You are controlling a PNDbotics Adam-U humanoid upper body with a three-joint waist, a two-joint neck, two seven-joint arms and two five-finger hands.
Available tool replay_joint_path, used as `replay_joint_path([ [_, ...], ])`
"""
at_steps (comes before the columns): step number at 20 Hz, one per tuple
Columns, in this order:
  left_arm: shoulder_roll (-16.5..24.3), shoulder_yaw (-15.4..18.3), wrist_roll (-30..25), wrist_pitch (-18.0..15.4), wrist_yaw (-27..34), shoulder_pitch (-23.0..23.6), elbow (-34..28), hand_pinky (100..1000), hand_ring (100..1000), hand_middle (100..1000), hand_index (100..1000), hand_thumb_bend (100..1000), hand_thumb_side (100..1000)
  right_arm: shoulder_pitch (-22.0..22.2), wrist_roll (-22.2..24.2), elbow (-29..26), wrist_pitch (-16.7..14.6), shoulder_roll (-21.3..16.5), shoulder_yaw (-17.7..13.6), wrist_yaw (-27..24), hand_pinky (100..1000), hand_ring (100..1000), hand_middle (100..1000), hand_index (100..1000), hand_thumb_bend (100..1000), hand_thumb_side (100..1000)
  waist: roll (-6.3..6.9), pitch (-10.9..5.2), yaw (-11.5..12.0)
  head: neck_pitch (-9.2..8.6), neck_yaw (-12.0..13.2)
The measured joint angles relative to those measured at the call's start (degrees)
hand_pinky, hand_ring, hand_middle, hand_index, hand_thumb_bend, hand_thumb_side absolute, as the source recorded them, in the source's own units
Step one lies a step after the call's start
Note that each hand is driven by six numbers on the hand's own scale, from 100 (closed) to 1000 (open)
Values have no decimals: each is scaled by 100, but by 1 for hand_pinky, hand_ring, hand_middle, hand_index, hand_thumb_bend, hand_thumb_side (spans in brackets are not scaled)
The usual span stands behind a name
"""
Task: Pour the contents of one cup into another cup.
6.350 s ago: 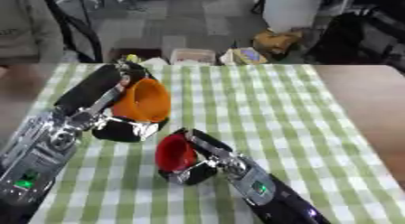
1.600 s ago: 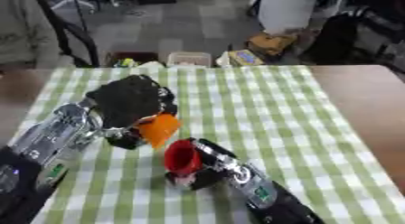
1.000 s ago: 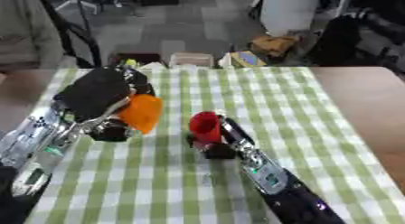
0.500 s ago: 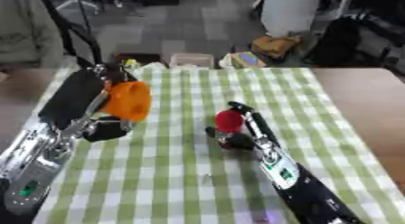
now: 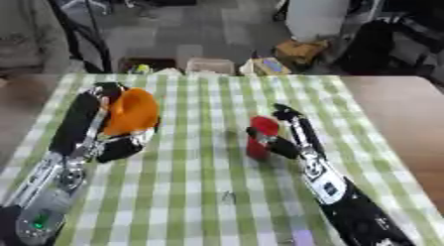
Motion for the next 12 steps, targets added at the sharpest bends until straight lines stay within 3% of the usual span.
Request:
replay_joint_path([
  [1,-35,-1,57,-66,140,-9,153,546,428,406,695,524,549,24,19,-145,12,-46,0,-131,887,776,714,899,688,605,-3,0,-13,0,11],
  [2,-73,-1,100,-140,257,-28,311,547,430,408,697,538,554,47,38,-283,27,-85,0,-247,885,776,714,899,688,605,-4,0,-22,0,19],
  [3,-113,-1,133,-214,350,-54,469,559,459,438,717,687,588,70,56,-416,43,-120,0,-350,878,773,712,898,687,605,-9,1,-30,0,24],
  [5,-192,0,164,-363,457,-110,772,572,488,471,742,796,610,118,92,-657,73,-169,0,-533,874,770,709,896,686,607,-25,1,-57,0,40],
  [6,-233,1,167,-431,489,-132,915,577,498,482,751,857,567,142,108,-757,89,-188,1,-609,870,768,707,895,686,624,-28,2,-58,0,44],
  [7,-270,1,161,-492,511,-154,1057,580,506,492,760,870,621,155,124,-843,105,-202,1,-678,860,763,703,893,684,609,-29,4,-60,0,45],
  [10,-400,3,121,-639,533,-250,1476,592,539,528,790,1000,640,201,158,-1049,140,-208,3,-864,847,755,697,891,681,608,-38,9,-87,0,49],
  [12,-484,24,138,-722,527,-333,1730,609,577,567,828,1000,675,238,176,-1163,158,-210,8,-950,840,750,694,889,679,609,-53,10,-89,0,62],
])
